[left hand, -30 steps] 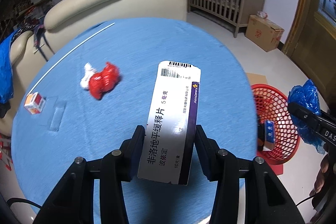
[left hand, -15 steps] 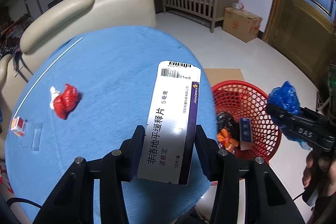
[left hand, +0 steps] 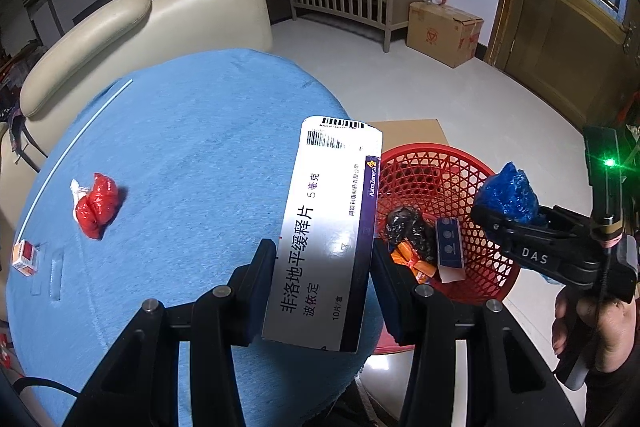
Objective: Collect trash
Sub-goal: 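Open the right tool over the red wastebasket to drop the blue bag, then open the left tool over the wastebasket to drop the white medicine box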
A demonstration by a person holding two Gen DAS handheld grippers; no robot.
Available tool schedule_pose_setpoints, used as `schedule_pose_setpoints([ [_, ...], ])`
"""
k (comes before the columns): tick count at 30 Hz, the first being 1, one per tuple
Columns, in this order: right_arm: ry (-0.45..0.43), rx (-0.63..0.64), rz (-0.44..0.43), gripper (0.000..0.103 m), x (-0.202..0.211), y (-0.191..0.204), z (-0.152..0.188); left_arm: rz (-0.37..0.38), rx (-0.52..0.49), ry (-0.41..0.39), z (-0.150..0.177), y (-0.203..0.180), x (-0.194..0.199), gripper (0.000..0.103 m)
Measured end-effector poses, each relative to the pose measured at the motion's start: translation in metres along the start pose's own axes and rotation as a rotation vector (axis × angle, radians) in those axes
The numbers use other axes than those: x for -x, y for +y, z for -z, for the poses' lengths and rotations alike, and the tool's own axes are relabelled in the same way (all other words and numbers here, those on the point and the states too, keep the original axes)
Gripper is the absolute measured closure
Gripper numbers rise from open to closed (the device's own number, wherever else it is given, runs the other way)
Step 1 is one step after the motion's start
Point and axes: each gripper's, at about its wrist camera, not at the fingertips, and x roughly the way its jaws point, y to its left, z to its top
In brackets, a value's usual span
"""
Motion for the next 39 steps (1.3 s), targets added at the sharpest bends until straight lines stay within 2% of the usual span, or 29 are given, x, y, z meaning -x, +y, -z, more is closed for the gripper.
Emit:
schedule_pose_setpoints([
  [10, 0.042, -0.022, 0.019, 0.041, -0.014, -0.009, 0.004, 0.007, -0.023, 0.01, -0.003, -0.013, -0.005, 0.054],
  [16, 0.054, -0.042, 0.045, 0.031, -0.015, -0.013, 0.002, 0.012, -0.036, 0.015, -0.006, -0.021, -0.009, 0.054],
  [29, -0.127, -0.178, 0.032, 0.03, 0.046, -0.045, -0.015, 0.057, -0.074, 0.044, -0.017, -0.054, -0.025, 0.054],
  [38, -0.196, -0.24, 0.024, 0.03, 0.073, -0.063, -0.019, 0.125, -0.089, 0.102, -0.029, -0.083, -0.054, 0.051],
  [39, -0.202, -0.242, 0.023, 0.03, 0.076, -0.064, -0.019, 0.139, -0.083, 0.109, -0.03, -0.083, -0.058, 0.048],
])
